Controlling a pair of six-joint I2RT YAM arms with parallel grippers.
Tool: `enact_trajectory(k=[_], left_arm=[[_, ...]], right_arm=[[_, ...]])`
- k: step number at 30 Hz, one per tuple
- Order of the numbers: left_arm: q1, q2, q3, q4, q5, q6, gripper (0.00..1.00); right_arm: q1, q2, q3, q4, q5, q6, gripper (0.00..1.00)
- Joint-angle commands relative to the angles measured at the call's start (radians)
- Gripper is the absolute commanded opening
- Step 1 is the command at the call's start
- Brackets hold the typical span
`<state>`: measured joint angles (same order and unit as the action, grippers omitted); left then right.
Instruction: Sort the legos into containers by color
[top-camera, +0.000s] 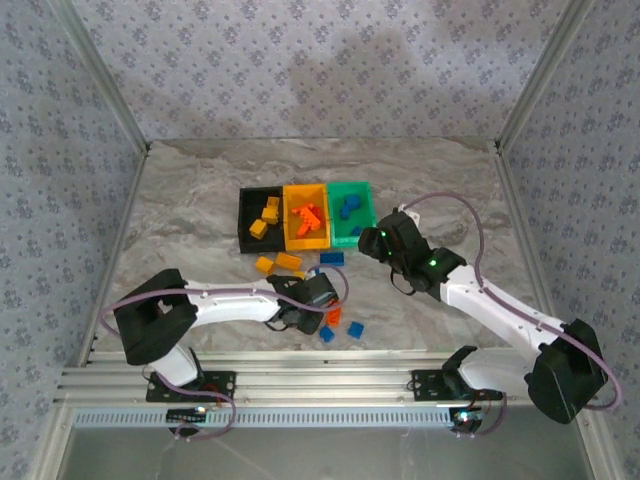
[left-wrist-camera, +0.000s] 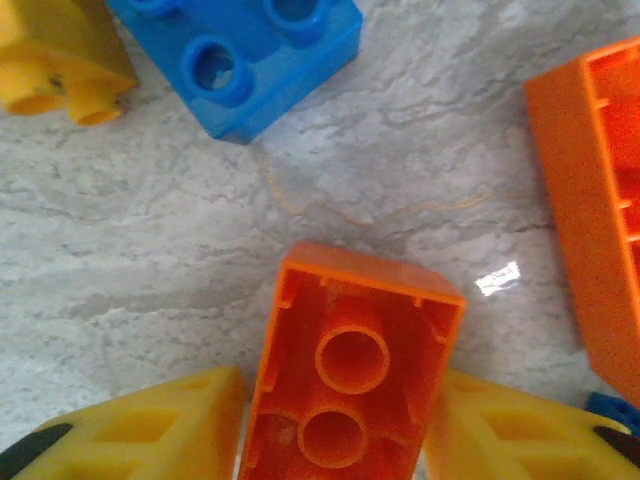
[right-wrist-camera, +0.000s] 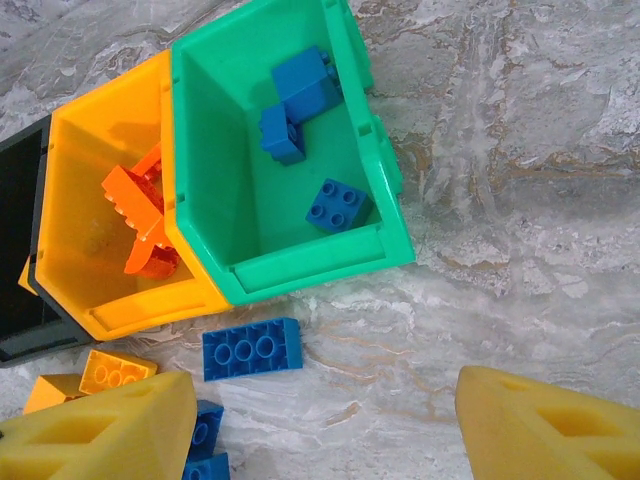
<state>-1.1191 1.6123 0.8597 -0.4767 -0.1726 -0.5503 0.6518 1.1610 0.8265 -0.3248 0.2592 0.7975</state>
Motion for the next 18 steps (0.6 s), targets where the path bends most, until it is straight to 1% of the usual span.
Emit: enact_trajectory(k=[1,2,5,9,11,13,15,18], left_arm=[[0.005,0.006,0.004,-0.016,0.032,0.004,0.42],[0.005,-0.005,0.004,-0.022,0.031,0.004,0.4],[0.007,-0.062,0.011,-0.05,0.011,-0.004,0.36],[0.036,-0.19,0.029,-0.086,-0.005,-0.008,0.35],[0.077,-0.263,0.04,-0.089,-0.002,-0.007,0.35],[0.136,-0.325,0.06,-0.069,-0.001,0.0,0.36],[0.2,-0.349,0.092,-0.039,0.012,0.009,0.36],[0.288,-0.322,0.159,0.028,0.029,0.034,0.36]], right_arm=[[-0.007,-0.02,-0.015,-0.015,0.032,0.02,0.71],[-0.008,-0.022,-0.016,-0.014,0.032,0.021,0.71],[-0.009,-0.027,-0.022,-0.013,0.034,0.023,0.71],[-0.016,-0.041,-0.035,-0.014,0.032,0.031,0.71],[-0.017,-0.055,-0.046,-0.01,0.033,0.034,0.71],[-0.018,-0.07,-0.06,-0.013,0.035,0.042,0.71],[-0.023,-0.081,-0.072,-0.013,0.035,0.046,0.71],[-0.029,-0.088,-0.08,-0.019,0.029,0.051,0.71]])
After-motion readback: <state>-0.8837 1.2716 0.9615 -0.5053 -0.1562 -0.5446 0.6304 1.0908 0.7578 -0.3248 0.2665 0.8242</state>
